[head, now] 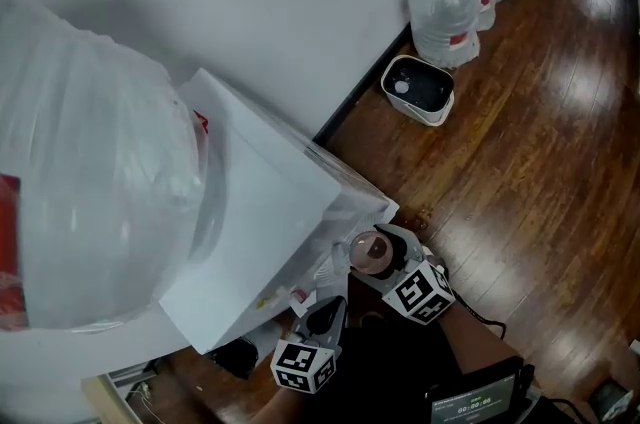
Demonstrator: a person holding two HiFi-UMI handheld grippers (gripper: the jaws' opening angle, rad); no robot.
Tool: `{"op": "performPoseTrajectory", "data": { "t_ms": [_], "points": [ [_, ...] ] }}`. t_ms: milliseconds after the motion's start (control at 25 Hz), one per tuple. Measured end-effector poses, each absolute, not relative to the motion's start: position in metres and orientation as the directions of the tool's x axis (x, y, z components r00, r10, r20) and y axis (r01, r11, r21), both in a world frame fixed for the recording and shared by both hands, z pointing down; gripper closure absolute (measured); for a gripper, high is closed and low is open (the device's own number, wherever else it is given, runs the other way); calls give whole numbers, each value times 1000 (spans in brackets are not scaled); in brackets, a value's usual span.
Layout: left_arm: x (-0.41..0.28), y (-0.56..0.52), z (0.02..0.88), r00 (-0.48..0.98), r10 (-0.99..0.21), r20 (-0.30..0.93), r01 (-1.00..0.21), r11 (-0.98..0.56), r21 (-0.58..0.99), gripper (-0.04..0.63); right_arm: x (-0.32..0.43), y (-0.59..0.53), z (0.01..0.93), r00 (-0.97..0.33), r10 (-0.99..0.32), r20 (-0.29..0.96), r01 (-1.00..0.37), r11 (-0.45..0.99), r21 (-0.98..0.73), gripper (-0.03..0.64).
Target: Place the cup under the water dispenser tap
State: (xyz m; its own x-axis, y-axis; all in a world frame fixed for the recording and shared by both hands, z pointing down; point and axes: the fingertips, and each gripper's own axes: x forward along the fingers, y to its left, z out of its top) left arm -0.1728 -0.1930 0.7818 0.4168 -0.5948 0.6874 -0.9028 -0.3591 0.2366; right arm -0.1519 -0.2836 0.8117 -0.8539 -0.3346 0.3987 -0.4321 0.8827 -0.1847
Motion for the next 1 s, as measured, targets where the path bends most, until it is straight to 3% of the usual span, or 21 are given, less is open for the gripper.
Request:
{"op": "performPoseTrajectory", "data": {
  "t_ms": [880,1000],
  "points": [
    [-165,-196,808,488,-518,702,-853,-455,257,595,-185,-303,873,-839,-346,420,-446,879,-168,233],
    [-162,-195,805,486,-513,707,-854,-451,260,595,-184,-298,874,-840,-322,437,-437,879,-192,135]
  ]
}}
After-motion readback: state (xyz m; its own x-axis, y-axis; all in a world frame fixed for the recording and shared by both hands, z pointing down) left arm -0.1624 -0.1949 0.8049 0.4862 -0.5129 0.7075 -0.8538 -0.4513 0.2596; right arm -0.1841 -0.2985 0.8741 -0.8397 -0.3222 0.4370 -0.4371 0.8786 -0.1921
